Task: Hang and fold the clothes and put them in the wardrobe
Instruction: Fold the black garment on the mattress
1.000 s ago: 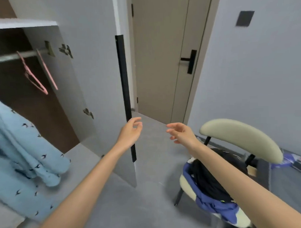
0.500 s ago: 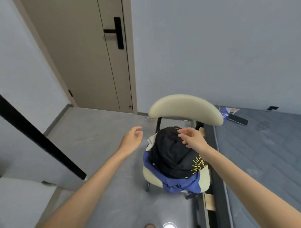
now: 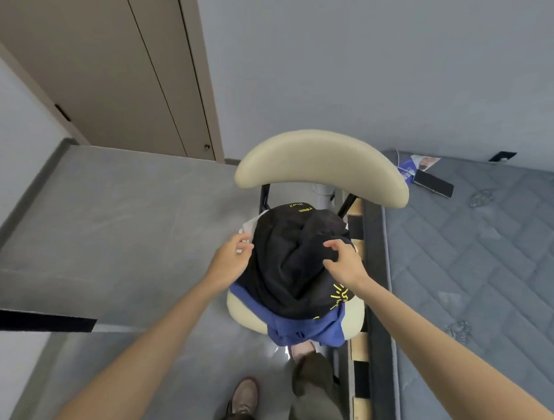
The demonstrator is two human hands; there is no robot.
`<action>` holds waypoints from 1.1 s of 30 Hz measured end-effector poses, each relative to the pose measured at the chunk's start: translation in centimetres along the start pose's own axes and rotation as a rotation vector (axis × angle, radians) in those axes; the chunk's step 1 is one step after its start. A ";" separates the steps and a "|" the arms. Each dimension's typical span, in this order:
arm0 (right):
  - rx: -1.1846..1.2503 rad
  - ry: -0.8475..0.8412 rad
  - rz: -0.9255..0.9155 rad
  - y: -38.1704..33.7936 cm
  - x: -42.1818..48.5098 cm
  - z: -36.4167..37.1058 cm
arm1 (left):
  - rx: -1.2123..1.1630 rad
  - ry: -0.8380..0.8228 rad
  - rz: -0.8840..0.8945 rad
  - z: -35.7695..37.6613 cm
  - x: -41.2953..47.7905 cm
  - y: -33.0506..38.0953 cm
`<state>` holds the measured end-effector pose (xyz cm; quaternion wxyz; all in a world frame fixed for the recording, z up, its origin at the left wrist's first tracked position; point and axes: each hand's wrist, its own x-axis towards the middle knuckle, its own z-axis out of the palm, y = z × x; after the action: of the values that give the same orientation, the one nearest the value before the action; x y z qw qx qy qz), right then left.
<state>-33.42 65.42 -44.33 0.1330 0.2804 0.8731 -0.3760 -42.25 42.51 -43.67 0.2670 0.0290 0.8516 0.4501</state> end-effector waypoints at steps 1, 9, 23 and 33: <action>-0.045 -0.011 -0.010 0.5 1.5 0.0 | 0.006 0.007 -0.015 0.7 0.9 -0.1; -0.438 -0.177 -0.027 4.0 12.6 -0.1 | -0.053 0.096 -0.149 5.3 7.7 -0.3; -0.067 -0.149 -0.213 5.1 14.2 -3.4 | -0.008 0.105 -0.161 10.4 7.8 2.0; 0.422 -0.126 -0.439 -3.6 3.6 -12.9 | 0.089 -0.034 0.110 8.2 0.1 5.1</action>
<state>-38.75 74.18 -35.03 0.0413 0.0827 0.8054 -0.5854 -39.39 51.73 -43.45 0.2549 0.0955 0.8633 0.4251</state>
